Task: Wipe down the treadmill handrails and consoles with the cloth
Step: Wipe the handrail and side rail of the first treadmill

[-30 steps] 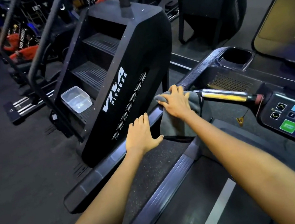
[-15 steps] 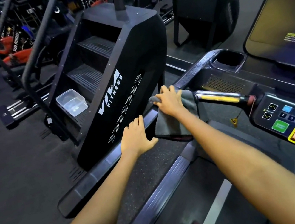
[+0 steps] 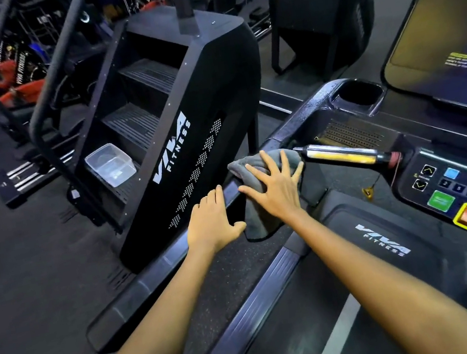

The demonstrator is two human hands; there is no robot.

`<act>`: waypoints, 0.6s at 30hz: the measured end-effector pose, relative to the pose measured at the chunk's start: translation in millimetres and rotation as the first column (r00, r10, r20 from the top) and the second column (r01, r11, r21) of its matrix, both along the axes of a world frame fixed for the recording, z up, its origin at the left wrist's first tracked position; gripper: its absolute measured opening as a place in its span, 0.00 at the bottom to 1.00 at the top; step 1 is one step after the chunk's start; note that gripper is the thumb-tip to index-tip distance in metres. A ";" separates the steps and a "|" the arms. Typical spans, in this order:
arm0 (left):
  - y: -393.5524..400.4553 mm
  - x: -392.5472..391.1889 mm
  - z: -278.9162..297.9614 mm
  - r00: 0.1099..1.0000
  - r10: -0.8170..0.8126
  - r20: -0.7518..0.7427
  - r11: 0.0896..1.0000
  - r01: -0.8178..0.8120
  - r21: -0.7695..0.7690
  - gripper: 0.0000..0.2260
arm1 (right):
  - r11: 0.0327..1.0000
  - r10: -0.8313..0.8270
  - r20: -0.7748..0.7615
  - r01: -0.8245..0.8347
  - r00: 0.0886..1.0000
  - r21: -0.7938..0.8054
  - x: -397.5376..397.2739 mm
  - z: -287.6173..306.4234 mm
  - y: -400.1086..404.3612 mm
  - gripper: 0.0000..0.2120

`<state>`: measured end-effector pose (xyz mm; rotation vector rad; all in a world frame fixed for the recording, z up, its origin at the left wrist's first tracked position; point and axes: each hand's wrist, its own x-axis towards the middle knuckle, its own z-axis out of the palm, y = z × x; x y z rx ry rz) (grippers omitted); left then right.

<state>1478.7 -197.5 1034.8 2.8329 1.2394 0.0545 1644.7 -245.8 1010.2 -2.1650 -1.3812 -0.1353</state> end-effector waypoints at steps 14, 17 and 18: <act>1.8 0.8 -0.7 1.000 -0.003 0.013 1.000 0.003 -0.012 0.42 | 0.985 0.140 0.020 -0.138 0.990 -0.101 3.9 10.0 8.7 0.25; 2.4 0.5 -2.8 1.000 -0.005 0.021 1.000 0.005 -0.005 0.41 | 0.986 0.158 0.161 -0.148 0.974 -0.073 24.9 6.9 8.8 0.24; 2.7 0.3 -3.4 1.000 -0.007 0.019 1.000 0.007 0.000 0.41 | 0.989 0.127 0.177 -0.110 0.976 -0.101 36.2 11.1 12.3 0.22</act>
